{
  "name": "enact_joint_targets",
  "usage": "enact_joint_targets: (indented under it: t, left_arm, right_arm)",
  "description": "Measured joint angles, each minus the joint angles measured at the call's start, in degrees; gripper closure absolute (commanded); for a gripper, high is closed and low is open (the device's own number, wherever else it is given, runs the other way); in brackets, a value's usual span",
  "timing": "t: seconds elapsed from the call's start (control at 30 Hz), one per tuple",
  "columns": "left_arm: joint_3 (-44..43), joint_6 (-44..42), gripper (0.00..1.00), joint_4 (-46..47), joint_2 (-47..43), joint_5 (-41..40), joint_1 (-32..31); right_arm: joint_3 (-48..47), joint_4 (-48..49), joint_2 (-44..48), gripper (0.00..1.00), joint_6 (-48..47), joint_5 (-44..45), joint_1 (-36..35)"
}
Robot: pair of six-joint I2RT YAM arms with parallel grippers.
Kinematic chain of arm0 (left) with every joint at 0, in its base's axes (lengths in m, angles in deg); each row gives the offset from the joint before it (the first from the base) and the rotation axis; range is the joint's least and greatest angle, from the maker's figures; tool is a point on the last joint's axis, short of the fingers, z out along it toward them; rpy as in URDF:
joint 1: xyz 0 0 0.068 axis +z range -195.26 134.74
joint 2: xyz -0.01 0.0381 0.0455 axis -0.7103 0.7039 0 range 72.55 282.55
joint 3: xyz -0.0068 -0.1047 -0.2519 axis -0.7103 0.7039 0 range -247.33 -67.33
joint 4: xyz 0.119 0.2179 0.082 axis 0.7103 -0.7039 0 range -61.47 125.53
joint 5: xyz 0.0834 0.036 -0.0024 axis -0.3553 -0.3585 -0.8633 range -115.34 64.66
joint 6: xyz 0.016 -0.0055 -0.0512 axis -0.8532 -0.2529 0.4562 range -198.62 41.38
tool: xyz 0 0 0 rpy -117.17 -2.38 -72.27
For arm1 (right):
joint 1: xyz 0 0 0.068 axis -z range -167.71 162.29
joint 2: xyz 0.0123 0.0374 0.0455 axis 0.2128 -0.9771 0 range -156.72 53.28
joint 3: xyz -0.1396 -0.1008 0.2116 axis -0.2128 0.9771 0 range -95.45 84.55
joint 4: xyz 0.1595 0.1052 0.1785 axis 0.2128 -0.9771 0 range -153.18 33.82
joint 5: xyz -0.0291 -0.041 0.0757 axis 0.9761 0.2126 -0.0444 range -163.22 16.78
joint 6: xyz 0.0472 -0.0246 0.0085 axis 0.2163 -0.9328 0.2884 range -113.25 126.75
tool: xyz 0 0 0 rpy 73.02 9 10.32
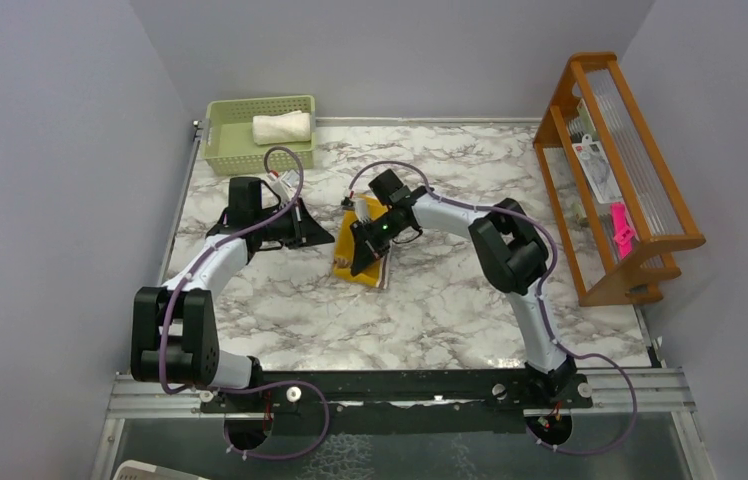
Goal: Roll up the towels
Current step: Roll the towel at the center of the board.
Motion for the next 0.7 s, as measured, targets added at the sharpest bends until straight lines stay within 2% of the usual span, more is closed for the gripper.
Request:
enact_joint_targets:
  t: [0.43, 0.53, 0.7]
  left_arm:
    - [6.8, 7.5, 1.0, 9.0, 0.2, 1.7, -0.3]
    - [5.7, 8.5, 1.0, 10.1, 1.9, 1.6, -0.5]
    - [-1.1, 9.5, 1.0, 11.0, 8.3, 0.5, -1.5]
  right_arm:
    - [-2.6, -0.7, -8.3, 0.99, 11.3, -14.8, 6.1]
    - [-1.1, 0.0, -7.0, 0.99, 11.1, -14.3, 6.1]
    - [-0.8, -0.2, -6.6, 0.99, 9.8, -13.9, 5.9]
